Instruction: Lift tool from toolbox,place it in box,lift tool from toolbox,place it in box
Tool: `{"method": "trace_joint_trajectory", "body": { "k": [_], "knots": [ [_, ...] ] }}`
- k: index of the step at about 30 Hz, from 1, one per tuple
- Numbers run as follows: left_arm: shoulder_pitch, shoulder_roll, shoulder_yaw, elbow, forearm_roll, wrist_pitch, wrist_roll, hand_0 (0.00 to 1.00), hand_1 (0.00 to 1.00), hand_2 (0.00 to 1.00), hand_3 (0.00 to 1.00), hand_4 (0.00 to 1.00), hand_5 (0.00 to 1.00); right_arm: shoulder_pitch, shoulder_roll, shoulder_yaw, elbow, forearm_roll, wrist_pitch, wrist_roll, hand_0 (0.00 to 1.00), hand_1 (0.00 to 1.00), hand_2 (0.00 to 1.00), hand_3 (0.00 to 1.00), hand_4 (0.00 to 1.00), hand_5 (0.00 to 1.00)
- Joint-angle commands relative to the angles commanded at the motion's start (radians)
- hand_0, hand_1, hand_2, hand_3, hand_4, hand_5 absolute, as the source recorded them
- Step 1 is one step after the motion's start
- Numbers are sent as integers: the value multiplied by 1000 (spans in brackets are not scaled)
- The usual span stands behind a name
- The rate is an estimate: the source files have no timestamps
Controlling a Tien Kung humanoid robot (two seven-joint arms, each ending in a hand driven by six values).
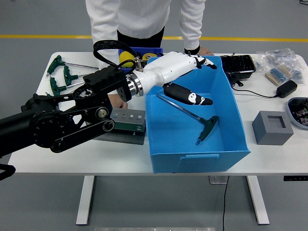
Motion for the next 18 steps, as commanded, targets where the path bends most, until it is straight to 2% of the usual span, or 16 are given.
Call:
{"method": "trace_joint_trajectory", "body": {
  "k": [1,6,7,12,13,18],
  "knots": [
    [7,9,-13,0,25,-11,6,734,677,726,694,997,781,0,0,-2,0,4,0,1,698,671,727,553,789,688],
    [44,54,-69,19,110,-47,20,734,677,726,694,997,781,-3,2,-5,-1,10,1,2,698,671,727,553,789,688],
    [53,66,-80,25,124,-59,28,732,618,643,618,995,832,-4,2,-5,-1,9,1,2,696,671,727,553,789,688],
    [89,115,-113,73,162,-130,62,732,618,643,618,995,832,-7,4,-3,-2,8,2,1,696,671,727,553,789,688],
    [95,124,-115,83,166,-143,69,749,622,630,576,978,906,-8,4,-3,-3,8,2,1,697,671,727,553,790,688],
    [125,167,-119,115,181,-221,111,749,622,630,576,978,906,-8,5,-4,-3,11,2,2,697,671,727,553,790,688]
  ]
}}
